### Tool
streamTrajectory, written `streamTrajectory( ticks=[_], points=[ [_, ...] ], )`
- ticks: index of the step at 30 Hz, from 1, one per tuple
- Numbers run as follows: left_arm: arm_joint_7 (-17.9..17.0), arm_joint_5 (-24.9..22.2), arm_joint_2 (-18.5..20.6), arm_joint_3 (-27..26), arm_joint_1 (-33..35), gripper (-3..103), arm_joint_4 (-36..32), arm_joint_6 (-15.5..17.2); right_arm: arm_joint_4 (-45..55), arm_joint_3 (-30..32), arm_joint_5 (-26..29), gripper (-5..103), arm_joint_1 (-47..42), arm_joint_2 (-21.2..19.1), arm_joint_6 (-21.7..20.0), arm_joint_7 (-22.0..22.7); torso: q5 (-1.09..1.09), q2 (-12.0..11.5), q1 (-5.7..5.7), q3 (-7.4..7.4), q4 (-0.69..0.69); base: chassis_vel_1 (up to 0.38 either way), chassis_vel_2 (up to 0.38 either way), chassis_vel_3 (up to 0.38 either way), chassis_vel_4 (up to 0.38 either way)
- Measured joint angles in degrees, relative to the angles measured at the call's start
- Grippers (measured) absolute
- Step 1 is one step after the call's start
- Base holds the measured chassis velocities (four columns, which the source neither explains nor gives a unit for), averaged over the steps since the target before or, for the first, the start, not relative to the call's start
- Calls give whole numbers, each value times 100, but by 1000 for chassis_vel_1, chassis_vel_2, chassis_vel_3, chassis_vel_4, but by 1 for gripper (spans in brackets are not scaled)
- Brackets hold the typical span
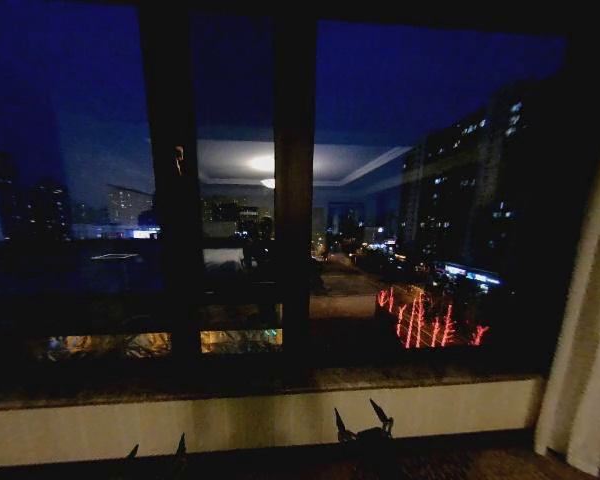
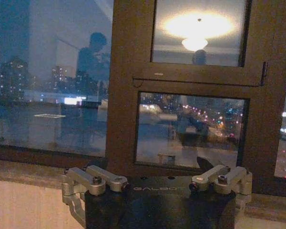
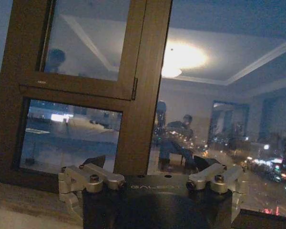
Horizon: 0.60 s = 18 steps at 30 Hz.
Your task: Open the curtains by pulling them apart, changing their state from closed to fully open.
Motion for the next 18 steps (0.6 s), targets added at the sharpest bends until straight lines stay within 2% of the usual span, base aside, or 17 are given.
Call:
streamTrajectory(
  ticks=[5,10,18],
  points=[
    [2,-95,60,-54,-20,100,41,-13,-1,-43,-38,100,1,-1,8,10,5,-1,2,1,-1,-60,-145,66,167],
    [5,-189,133,-107,-36,100,115,-31,-19,-69,-130,100,13,0,8,18,2,-1,-1,-1,-1,43,-211,-63,195],
    [6,-350,279,-218,-66,100,170,-41,-20,-159,-304,100,-7,0,6,19,1,0,-4,-2,0,242,-213,-232,212]
  ],
)
